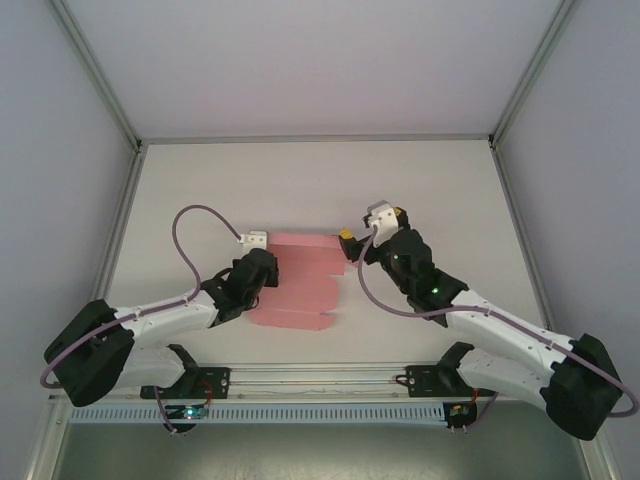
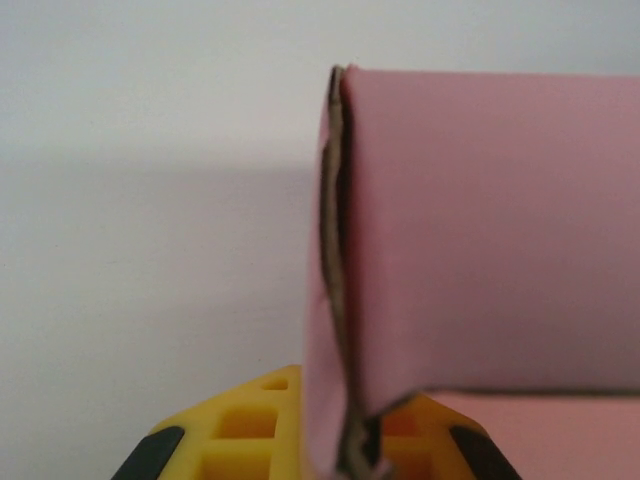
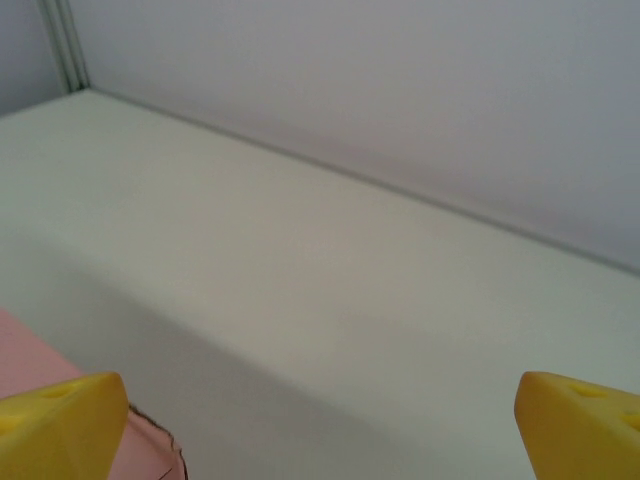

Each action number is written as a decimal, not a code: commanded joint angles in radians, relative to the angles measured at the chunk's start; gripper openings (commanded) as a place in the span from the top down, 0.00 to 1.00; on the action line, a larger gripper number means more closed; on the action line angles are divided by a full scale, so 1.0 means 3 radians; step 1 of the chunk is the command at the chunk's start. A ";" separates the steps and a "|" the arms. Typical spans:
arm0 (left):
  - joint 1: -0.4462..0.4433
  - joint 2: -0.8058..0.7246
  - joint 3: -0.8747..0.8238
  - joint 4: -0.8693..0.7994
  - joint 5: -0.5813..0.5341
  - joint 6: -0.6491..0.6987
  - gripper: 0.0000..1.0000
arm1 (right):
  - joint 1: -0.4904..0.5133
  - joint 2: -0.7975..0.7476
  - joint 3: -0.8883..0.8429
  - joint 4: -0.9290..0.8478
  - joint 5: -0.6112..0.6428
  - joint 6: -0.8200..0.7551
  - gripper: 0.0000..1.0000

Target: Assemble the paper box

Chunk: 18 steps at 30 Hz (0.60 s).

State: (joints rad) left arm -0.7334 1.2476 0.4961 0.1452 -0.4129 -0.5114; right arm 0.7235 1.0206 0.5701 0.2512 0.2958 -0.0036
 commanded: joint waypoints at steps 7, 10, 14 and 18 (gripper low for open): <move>-0.0047 -0.0105 0.0075 0.0073 0.0168 -0.0099 1.00 | -0.0007 0.0359 0.0011 0.0065 -0.0629 0.0175 0.02; -0.0050 -0.0119 0.0060 0.0079 0.0180 -0.0120 1.00 | 0.0011 0.0450 0.0011 0.0183 -0.0855 0.0191 0.02; -0.0050 -0.0133 0.0044 0.0118 0.0239 -0.0131 1.00 | 0.0029 0.0479 -0.0061 0.0433 -0.0930 0.0255 0.02; -0.0050 -0.0099 0.0029 0.0254 0.0388 -0.0136 1.00 | 0.0042 0.0486 -0.0272 0.1032 -0.1074 0.0436 0.02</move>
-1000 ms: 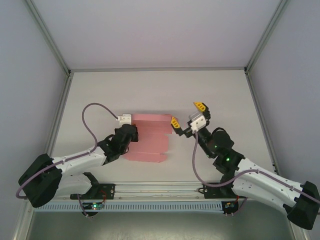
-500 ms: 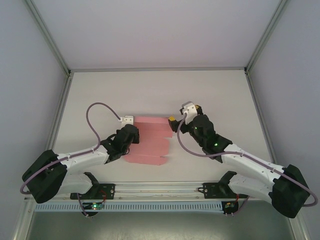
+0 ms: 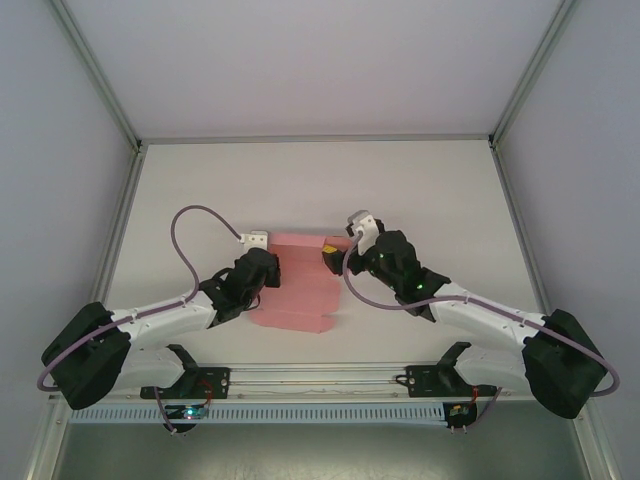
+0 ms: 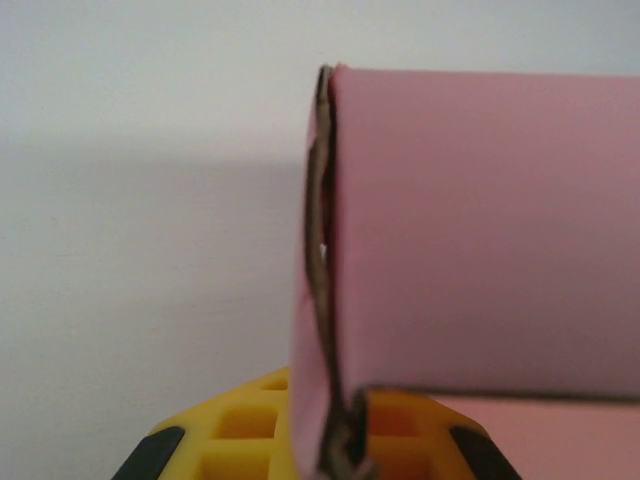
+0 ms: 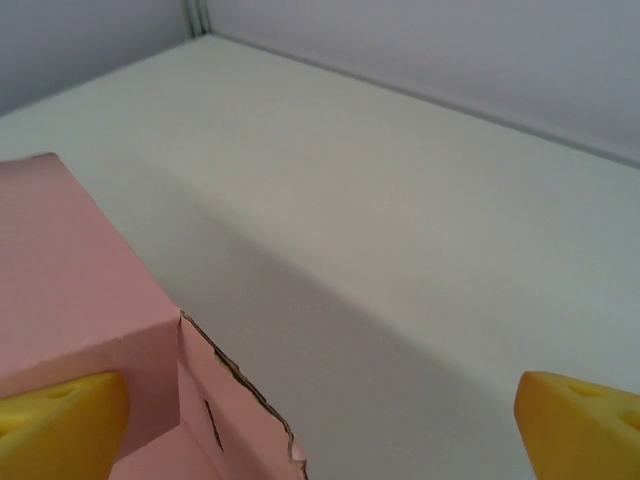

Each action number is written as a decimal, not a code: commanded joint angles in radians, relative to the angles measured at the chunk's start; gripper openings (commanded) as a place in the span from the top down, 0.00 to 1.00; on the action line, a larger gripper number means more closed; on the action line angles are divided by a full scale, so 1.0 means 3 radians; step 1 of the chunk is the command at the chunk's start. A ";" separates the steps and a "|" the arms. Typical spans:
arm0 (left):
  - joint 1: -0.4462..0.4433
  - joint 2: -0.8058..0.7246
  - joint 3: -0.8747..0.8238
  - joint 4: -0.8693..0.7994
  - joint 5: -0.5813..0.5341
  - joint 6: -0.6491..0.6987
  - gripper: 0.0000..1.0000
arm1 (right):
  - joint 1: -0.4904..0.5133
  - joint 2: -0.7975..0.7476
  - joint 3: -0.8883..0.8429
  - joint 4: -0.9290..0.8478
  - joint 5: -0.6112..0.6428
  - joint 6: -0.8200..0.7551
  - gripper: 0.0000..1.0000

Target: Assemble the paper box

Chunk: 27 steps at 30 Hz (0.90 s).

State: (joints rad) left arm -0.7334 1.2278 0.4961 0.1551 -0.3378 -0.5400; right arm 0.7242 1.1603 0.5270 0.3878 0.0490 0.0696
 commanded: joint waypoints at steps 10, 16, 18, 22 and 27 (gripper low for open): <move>-0.0051 -0.0048 -0.0032 0.0541 0.0544 -0.0125 1.00 | 0.0110 0.0205 -0.0291 0.1412 -0.0179 0.0588 0.02; -0.0052 -0.0173 -0.0118 0.0521 0.0380 -0.0209 1.00 | 0.0123 -0.0043 -0.0493 0.1389 0.0195 0.0675 0.02; -0.0047 -0.0223 -0.0147 0.0480 0.0271 -0.0212 1.00 | 0.0117 -0.0229 -0.0572 0.1257 0.0200 0.0672 0.02; -0.0050 -0.0281 -0.0202 0.0489 0.0124 -0.0273 1.00 | 0.0107 -0.0672 -0.0678 0.0743 0.0172 0.0810 0.02; -0.0048 -0.0283 -0.0178 0.0373 -0.0124 -0.0367 1.00 | 0.0067 -0.1227 -0.0931 0.0505 -0.0114 0.1102 0.02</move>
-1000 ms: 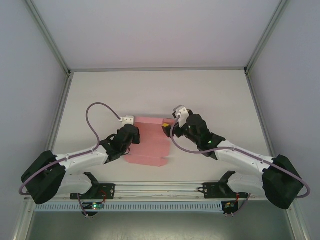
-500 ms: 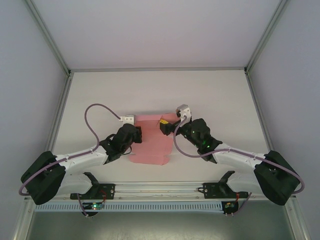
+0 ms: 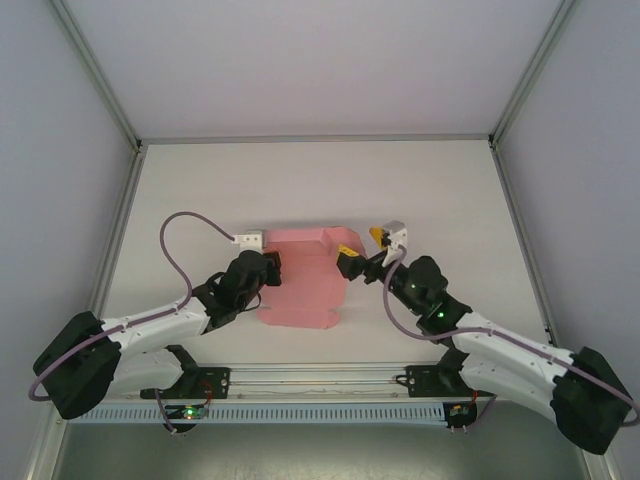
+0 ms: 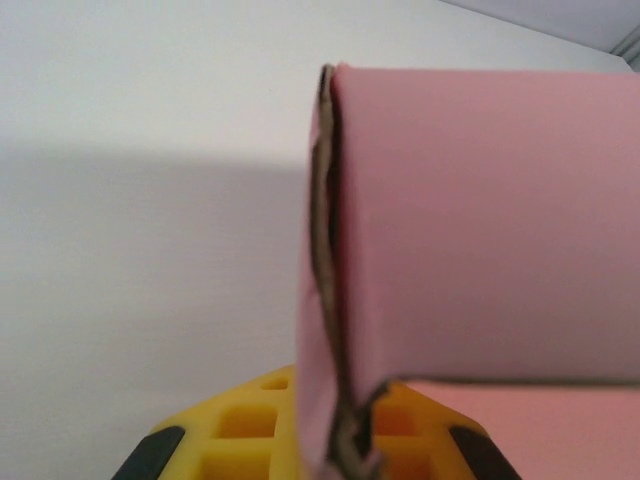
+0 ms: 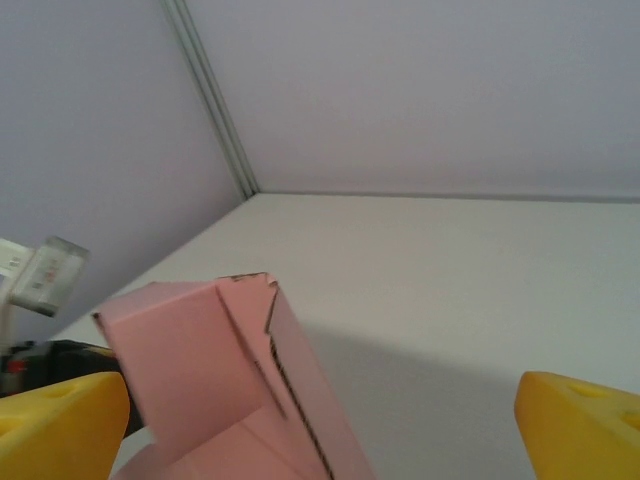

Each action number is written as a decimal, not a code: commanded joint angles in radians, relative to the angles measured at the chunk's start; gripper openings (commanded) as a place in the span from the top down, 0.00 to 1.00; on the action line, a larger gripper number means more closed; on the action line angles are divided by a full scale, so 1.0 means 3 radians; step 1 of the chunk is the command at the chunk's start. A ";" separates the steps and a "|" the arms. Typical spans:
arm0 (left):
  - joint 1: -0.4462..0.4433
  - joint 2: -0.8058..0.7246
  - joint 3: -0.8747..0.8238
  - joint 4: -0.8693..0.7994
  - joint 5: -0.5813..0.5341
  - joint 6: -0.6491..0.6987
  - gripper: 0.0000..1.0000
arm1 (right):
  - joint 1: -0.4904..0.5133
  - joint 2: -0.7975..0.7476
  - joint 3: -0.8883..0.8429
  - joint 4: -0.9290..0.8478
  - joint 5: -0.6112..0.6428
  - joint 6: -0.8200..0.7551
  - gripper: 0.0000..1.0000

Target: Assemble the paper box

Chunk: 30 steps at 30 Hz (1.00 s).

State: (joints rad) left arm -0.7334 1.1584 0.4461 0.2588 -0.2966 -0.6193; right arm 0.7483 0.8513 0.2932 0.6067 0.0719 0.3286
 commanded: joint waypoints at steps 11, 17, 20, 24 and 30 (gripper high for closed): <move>-0.0043 -0.0173 -0.0007 0.0076 -0.0293 -0.0169 1.00 | -0.0260 -0.0840 -0.0443 -0.1035 0.0113 0.0681 0.02; -0.0045 -0.0221 0.0002 0.0052 -0.0241 -0.0160 1.00 | -0.0475 -0.0655 -0.0593 -0.0884 -0.0018 0.0679 0.02; -0.0044 -0.0198 -0.0013 0.0107 -0.0176 -0.0115 1.00 | -0.0508 -0.0521 -0.0579 -0.0780 -0.0030 0.0647 0.02; -0.0045 -0.0157 -0.0036 0.0231 -0.0042 -0.0044 1.00 | -0.0520 -0.0303 -0.0521 -0.0547 -0.0016 0.0600 0.02; -0.0052 -0.0105 -0.0027 0.0263 -0.0001 -0.0071 1.00 | -0.0529 0.0122 -0.0392 -0.0121 -0.0022 0.0557 0.02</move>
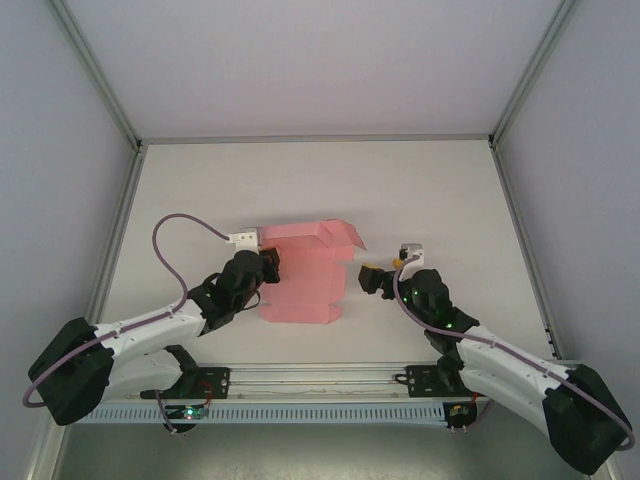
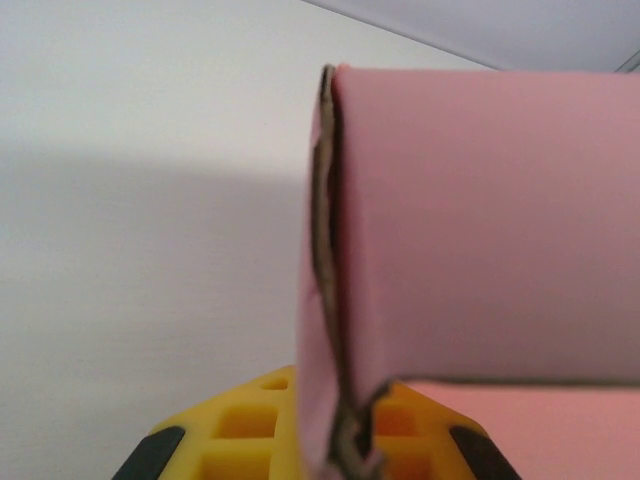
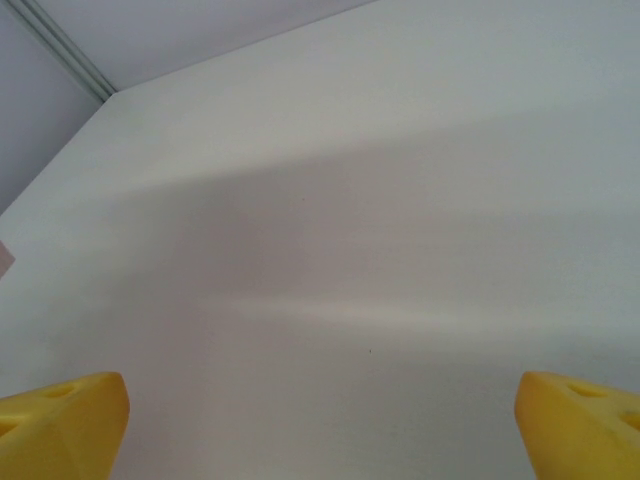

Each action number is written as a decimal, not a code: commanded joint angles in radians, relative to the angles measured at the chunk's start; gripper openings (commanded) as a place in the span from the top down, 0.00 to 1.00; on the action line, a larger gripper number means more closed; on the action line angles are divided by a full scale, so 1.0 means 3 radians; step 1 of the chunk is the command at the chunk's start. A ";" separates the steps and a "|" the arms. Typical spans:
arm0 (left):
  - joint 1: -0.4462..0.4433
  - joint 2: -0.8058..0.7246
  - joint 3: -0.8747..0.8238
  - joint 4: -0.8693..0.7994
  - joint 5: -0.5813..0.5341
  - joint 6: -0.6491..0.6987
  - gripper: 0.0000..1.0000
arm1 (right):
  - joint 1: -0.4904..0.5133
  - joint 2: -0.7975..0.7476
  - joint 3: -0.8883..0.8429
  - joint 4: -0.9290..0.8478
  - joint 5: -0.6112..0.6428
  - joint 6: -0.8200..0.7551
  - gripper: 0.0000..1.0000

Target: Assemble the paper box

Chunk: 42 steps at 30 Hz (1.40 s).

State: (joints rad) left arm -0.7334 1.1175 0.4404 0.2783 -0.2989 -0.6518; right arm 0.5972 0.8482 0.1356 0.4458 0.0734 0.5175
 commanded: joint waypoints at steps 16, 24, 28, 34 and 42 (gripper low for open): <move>-0.0044 0.0125 -0.0013 0.0227 0.0007 0.0030 1.00 | 0.0123 0.0896 0.0667 0.0763 -0.0372 -0.0309 0.02; -0.0046 0.0175 -0.0007 0.0290 0.0084 0.0043 1.00 | 0.0247 0.1145 0.0884 0.0572 -0.0326 -0.0435 0.02; -0.0047 0.0162 -0.0030 0.0371 0.0105 0.0027 1.00 | 0.0361 0.1330 0.0999 0.0471 -0.0141 -0.0492 0.02; -0.0050 0.0101 -0.0059 0.0372 0.0040 -0.0031 1.00 | 0.0608 0.1540 0.1066 0.0478 0.0497 -0.0565 0.02; -0.0042 0.0036 -0.0075 0.0249 -0.0112 -0.0017 1.00 | 0.0748 0.1234 0.1034 0.0295 0.0971 -0.0731 0.02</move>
State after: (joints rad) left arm -0.7330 1.1561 0.4156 0.3069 -0.3141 -0.6586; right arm 0.8146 1.2743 0.4320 0.5793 0.3080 0.3473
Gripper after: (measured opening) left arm 0.074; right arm 0.983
